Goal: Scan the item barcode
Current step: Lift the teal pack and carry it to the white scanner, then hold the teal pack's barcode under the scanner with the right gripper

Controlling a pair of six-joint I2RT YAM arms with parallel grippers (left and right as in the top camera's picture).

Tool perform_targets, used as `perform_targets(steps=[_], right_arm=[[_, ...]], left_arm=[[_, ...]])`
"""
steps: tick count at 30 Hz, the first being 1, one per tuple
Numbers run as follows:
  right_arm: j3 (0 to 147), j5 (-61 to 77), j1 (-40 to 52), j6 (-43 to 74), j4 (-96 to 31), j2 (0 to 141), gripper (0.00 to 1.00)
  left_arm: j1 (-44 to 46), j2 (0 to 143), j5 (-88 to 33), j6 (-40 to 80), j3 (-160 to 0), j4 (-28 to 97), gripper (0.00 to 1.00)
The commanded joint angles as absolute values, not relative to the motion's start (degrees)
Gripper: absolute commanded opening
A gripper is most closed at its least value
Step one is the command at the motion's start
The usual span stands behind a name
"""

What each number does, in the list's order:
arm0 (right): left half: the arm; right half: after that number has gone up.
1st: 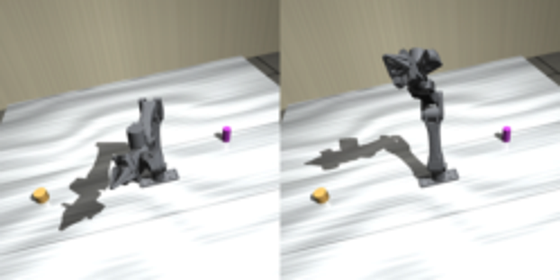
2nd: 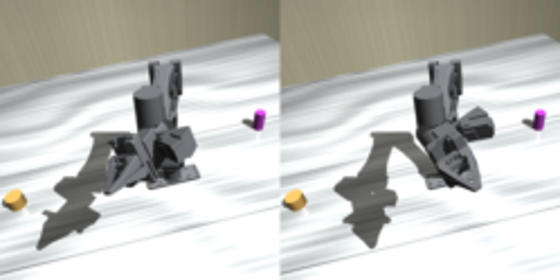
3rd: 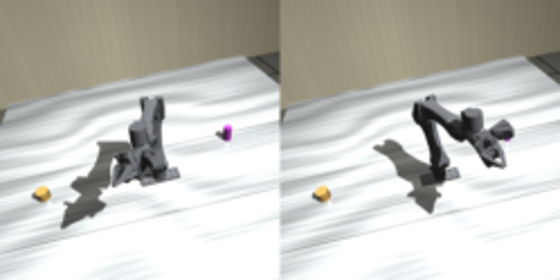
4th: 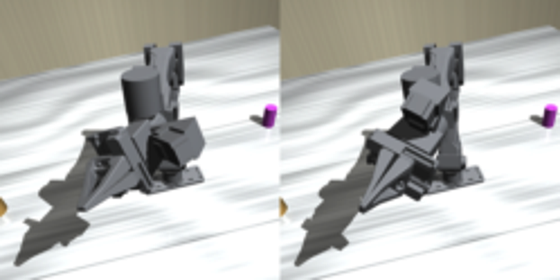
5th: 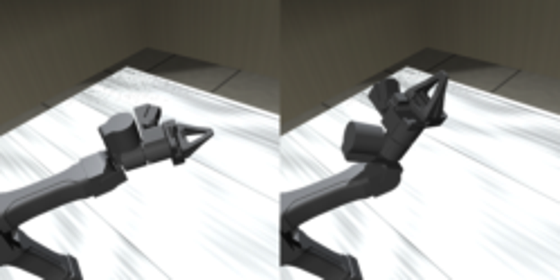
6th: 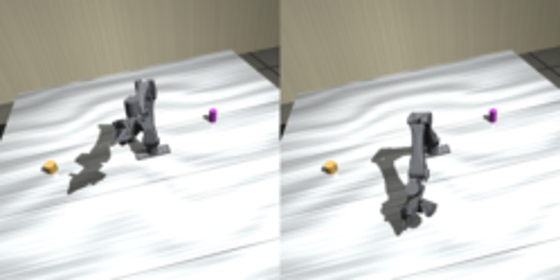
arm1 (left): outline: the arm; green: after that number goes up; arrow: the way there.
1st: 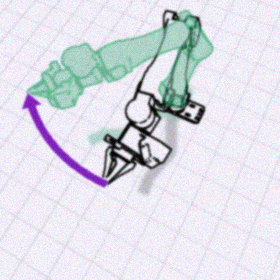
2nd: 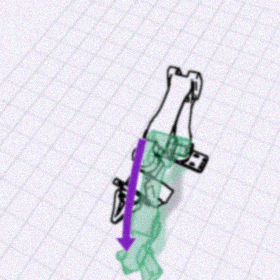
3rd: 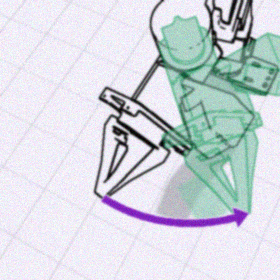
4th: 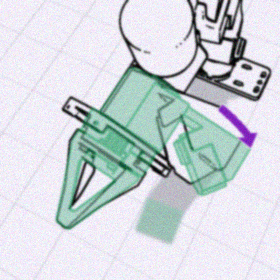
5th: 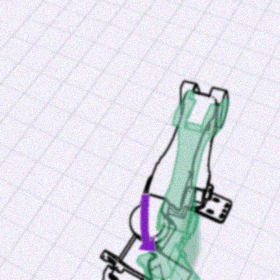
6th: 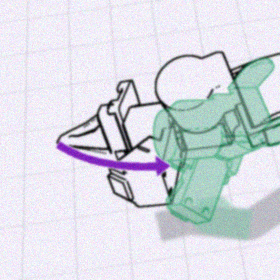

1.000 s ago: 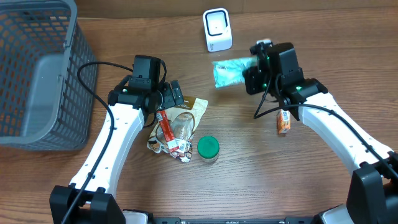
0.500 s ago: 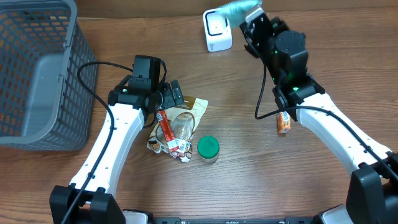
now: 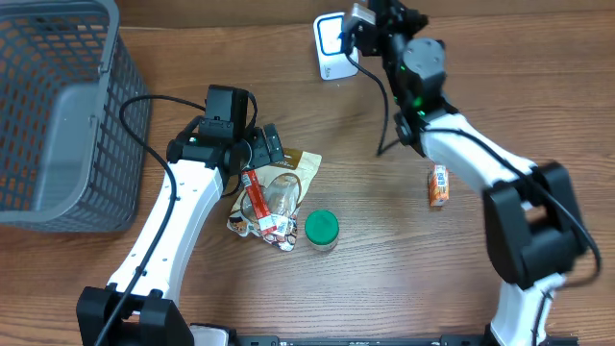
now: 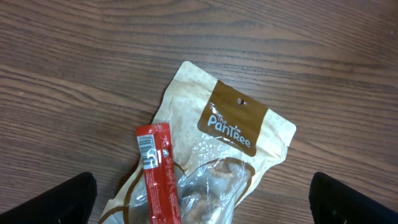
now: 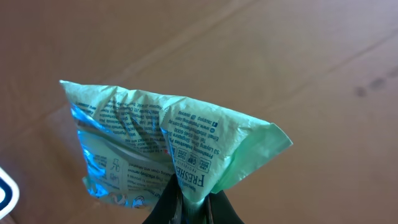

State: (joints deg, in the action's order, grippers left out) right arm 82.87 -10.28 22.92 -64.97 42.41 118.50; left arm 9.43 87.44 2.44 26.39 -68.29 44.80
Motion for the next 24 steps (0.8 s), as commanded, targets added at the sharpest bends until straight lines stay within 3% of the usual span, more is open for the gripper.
perform_targets(steps=[1,12,24], right_arm=[[89.52,-11.77,23.46,-66.35,43.68,122.56,0.04],[92.77,-11.03,23.46,-72.38,48.01,135.41,0.03],[95.74,-11.86,23.53,-72.51,47.40,140.33,0.04]], left_arm=[[9.30,86.87,3.16,25.08,-69.28,44.77,1.00],[9.30,86.87,3.16,25.08,-69.28,44.77,1.00],[9.30,86.87,3.16,25.08,-69.28,44.77,1.00]])
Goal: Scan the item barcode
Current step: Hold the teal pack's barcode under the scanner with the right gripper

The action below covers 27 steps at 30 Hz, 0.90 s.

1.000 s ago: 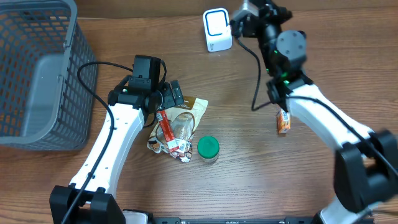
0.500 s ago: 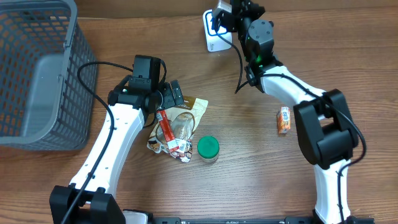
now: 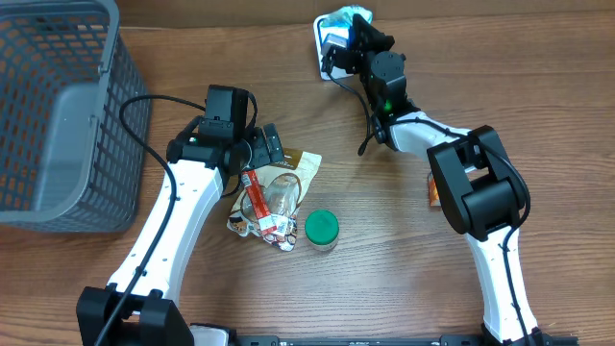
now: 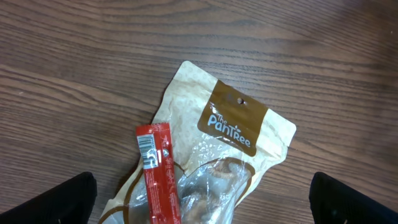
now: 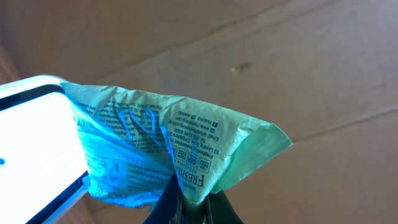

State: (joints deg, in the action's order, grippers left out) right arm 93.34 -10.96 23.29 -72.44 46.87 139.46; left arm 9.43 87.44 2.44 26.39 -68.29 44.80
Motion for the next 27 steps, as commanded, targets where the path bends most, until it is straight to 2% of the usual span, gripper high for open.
perform_targets(steps=[1,27], right_arm=[[95.74,-12.19,23.57,-72.53,46.61,140.44,0.04],[95.59,-19.27,27.11,-72.47,34.48,140.49,0.04]], left_arm=[[9.30,86.87,3.16,25.08,-69.28,44.77,1.00],[9.30,86.87,3.16,25.08,-69.28,44.77,1.00]])
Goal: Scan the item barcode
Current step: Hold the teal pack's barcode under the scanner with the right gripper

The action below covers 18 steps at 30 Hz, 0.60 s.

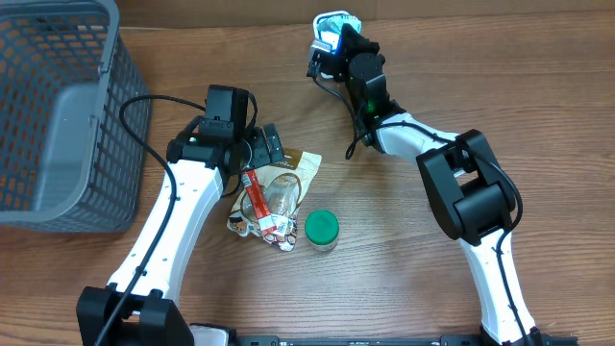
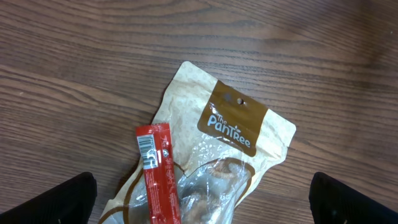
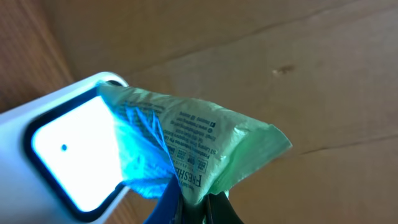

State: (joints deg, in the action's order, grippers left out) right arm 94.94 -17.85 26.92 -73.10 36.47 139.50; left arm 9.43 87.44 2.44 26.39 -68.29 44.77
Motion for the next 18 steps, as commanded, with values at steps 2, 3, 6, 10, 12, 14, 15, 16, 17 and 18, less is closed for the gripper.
perform_targets(steps=[2,3,6,10,12,14,15,16,17,18], right_arm=[[95.59,-19.94,27.29,-72.47,33.89,140.49,0.04],[95.59,-20.16,27.40,-72.47,33.89,140.49,0.04],[95.59,-20.16,27.66,-72.49,33.91,140.46,0.04],[95.59,-20.58,28.18,-72.49,33.95,140.46,0.04],[95.59,-21.04,28.47,-72.49,33.95,140.46,0.04],[95.59,-21.43,28.56,-72.49,33.95,140.46,0.03],[95.57,-21.69,28.56,-72.49,33.95,140.46,0.04],[95.59,-22.04,28.56,-72.47,33.95,140.46,0.04],[95.59,-22.52,28.56,-72.47,34.02,140.46,0.04],[95.59,-22.98,28.56,-72.47,34.33,140.46,0.04]], left_arm=[[9.30,86.87,3.16,25.08,-69.28,44.77,1.00],[9.30,86.87,3.16,25.08,-69.28,44.77,1.00],[9.30,86.87,3.16,25.08,-69.28,44.77,1.00],[9.30,86.87,3.16,25.08,-69.28,44.77,1.00],[9.30,86.87,3.18,25.08,-69.28,44.77,1.00],[9.30,86.87,3.16,25.08,-69.28,44.77,1.00],[9.30,86.87,3.16,25.08,-69.28,44.77,1.00],[9.30,86.87,3.16,25.08,-69.28,44.77,1.00],[9.30,86.87,3.16,25.08,-69.25,44.77,1.00],[9.30,86.87,3.16,25.08,-69.28,44.77,1.00]])
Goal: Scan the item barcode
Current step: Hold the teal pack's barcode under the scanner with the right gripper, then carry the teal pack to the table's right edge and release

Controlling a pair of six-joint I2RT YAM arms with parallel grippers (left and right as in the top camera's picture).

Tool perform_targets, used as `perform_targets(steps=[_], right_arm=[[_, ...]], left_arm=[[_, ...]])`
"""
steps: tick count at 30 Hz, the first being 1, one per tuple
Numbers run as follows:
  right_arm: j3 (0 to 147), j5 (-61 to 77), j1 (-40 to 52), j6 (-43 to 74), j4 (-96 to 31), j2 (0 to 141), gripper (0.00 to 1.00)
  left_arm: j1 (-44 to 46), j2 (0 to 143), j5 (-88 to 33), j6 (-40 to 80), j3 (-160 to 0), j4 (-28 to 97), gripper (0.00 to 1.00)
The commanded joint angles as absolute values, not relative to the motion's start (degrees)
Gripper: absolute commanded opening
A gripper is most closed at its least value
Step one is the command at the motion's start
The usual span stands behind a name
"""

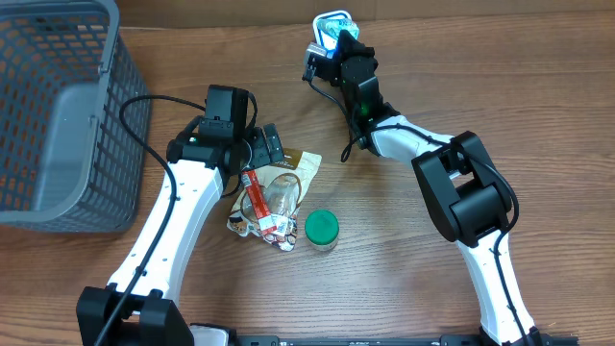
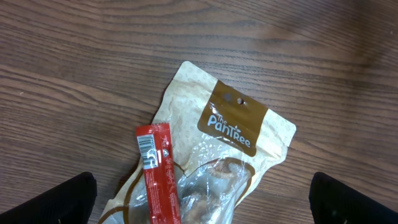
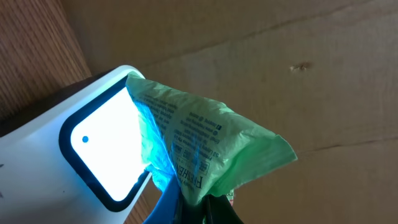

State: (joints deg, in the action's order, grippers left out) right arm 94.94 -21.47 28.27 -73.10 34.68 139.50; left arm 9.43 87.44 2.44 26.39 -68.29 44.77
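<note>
My right gripper (image 3: 198, 208) is shut on a crumpled green packet (image 3: 214, 146) printed with small text, held right against the lit window of the white scanner (image 3: 102, 155). Overhead, the green packet (image 1: 333, 21) sits at the table's far edge with the right gripper (image 1: 341, 43) beneath it. My left gripper (image 2: 202, 199) hangs open above a tan "The Pantree" pouch (image 2: 231, 134) and a red stick packet (image 2: 158, 174); its dark fingertips (image 2: 46, 199) show at the bottom corners.
A grey mesh basket (image 1: 53, 106) stands at the far left. A green-lidded jar (image 1: 321, 229) sits beside the pouch pile (image 1: 274, 197). A brown cardboard wall (image 3: 280, 68) rises behind the scanner.
The green packet has shifted further across the scanner's lit window, and the scanner now fills more of the right wrist view. The left arm has not moved.
The right gripper held the green packet in the air away from the scanner. It was then at the scanner's edge, then partly over the lit window, and now lies against it. An orange packet by the right arm went out of overhead sight. The left gripper stayed open throughout.
</note>
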Motion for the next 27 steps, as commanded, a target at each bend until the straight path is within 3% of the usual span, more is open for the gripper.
perform_targets(steps=[1,14,21,27], right_arm=[[95.59,-23.46,28.56,-72.47,34.92,140.46,0.03],[95.59,-24.40,28.53,-65.84,38.98,134.65,0.03],[95.59,-24.47,27.97,-51.64,24.10,122.45,0.03],[95.59,-29.30,23.83,-31.24,8.99,113.06,0.03]], left_arm=[[9.30,86.87,3.16,25.08,-69.28,44.77,1.00],[9.30,86.87,3.16,25.08,-69.28,44.77,1.00],[9.30,86.87,3.16,25.08,-69.28,44.77,1.00],[9.30,86.87,3.16,25.08,-69.28,44.77,1.00]])
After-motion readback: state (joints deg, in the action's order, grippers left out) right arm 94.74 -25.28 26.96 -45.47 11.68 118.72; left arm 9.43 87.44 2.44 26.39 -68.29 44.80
